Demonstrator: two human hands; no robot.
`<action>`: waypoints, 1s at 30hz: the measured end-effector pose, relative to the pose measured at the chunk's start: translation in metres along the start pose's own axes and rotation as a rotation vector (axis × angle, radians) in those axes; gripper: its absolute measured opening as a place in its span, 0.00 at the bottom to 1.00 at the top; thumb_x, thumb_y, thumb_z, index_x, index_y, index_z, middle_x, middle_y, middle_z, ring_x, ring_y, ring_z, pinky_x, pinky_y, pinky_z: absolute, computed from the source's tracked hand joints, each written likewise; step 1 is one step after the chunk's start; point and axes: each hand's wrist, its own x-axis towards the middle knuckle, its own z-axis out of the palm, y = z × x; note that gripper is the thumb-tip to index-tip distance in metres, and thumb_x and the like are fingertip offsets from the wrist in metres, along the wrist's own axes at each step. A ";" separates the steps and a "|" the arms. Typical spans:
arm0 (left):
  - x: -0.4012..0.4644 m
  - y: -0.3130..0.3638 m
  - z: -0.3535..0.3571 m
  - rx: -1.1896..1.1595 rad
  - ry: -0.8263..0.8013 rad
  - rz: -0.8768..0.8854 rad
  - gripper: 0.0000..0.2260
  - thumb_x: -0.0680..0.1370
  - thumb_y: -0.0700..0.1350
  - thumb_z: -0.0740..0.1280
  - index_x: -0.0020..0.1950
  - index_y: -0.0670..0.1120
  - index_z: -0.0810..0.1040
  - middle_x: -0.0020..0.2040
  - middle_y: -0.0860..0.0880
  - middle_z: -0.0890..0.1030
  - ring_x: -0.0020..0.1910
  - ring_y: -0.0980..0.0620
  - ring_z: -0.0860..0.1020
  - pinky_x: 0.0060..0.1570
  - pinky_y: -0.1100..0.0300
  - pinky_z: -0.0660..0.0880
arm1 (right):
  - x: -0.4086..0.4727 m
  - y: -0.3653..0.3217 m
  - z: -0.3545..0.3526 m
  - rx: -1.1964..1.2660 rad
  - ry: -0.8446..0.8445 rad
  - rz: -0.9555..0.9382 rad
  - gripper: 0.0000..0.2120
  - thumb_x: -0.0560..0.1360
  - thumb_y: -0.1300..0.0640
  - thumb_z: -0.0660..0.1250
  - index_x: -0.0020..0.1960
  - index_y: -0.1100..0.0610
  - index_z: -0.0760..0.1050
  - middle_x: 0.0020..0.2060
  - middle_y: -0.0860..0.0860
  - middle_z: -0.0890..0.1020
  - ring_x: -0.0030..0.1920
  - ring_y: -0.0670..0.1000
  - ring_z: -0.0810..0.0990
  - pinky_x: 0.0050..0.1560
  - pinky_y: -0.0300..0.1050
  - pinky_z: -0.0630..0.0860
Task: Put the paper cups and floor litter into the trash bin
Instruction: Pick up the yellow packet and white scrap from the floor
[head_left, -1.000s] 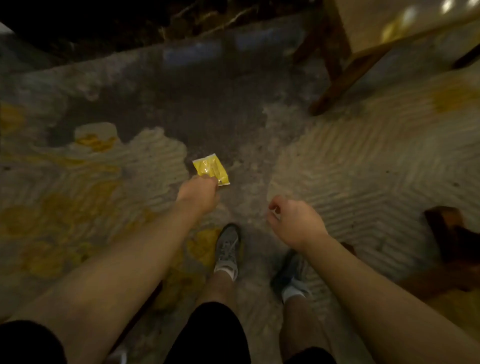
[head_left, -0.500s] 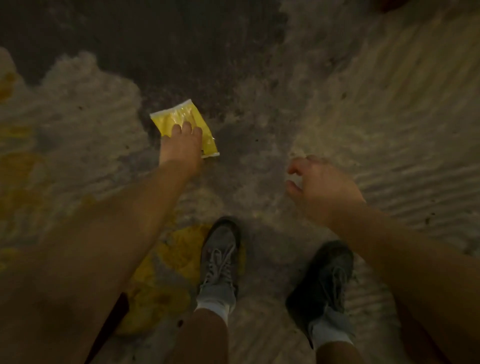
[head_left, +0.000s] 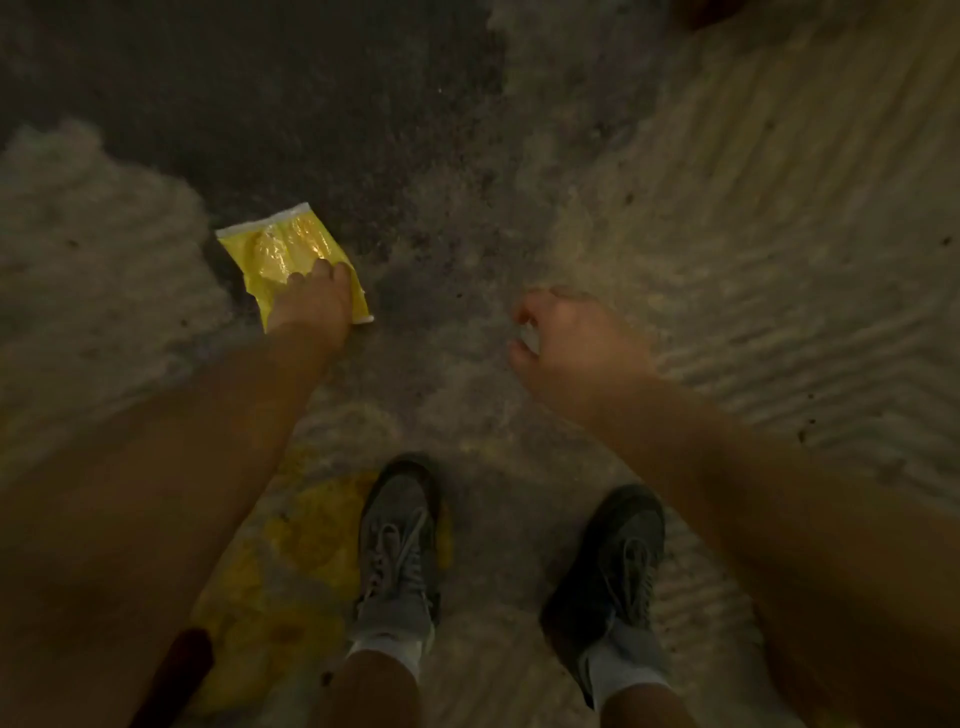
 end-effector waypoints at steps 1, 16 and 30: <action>0.002 0.001 0.006 0.001 0.009 -0.004 0.20 0.78 0.33 0.61 0.70 0.38 0.63 0.66 0.36 0.67 0.60 0.31 0.71 0.54 0.36 0.73 | 0.003 0.001 0.002 0.006 0.005 0.002 0.13 0.77 0.49 0.64 0.59 0.52 0.74 0.51 0.54 0.79 0.51 0.57 0.78 0.50 0.56 0.79; -0.117 0.040 -0.083 -0.308 0.147 0.324 0.04 0.73 0.46 0.70 0.46 0.49 0.81 0.51 0.45 0.82 0.50 0.40 0.80 0.45 0.51 0.75 | -0.066 -0.010 -0.022 -0.016 -0.035 0.026 0.13 0.78 0.49 0.63 0.58 0.55 0.75 0.54 0.56 0.79 0.53 0.59 0.78 0.46 0.49 0.73; -0.309 0.087 -0.432 -0.160 0.290 0.558 0.06 0.74 0.50 0.65 0.45 0.49 0.80 0.47 0.49 0.79 0.51 0.45 0.77 0.41 0.53 0.74 | -0.267 -0.071 -0.321 0.106 0.264 0.291 0.16 0.76 0.46 0.63 0.61 0.51 0.74 0.56 0.52 0.78 0.58 0.56 0.76 0.54 0.49 0.74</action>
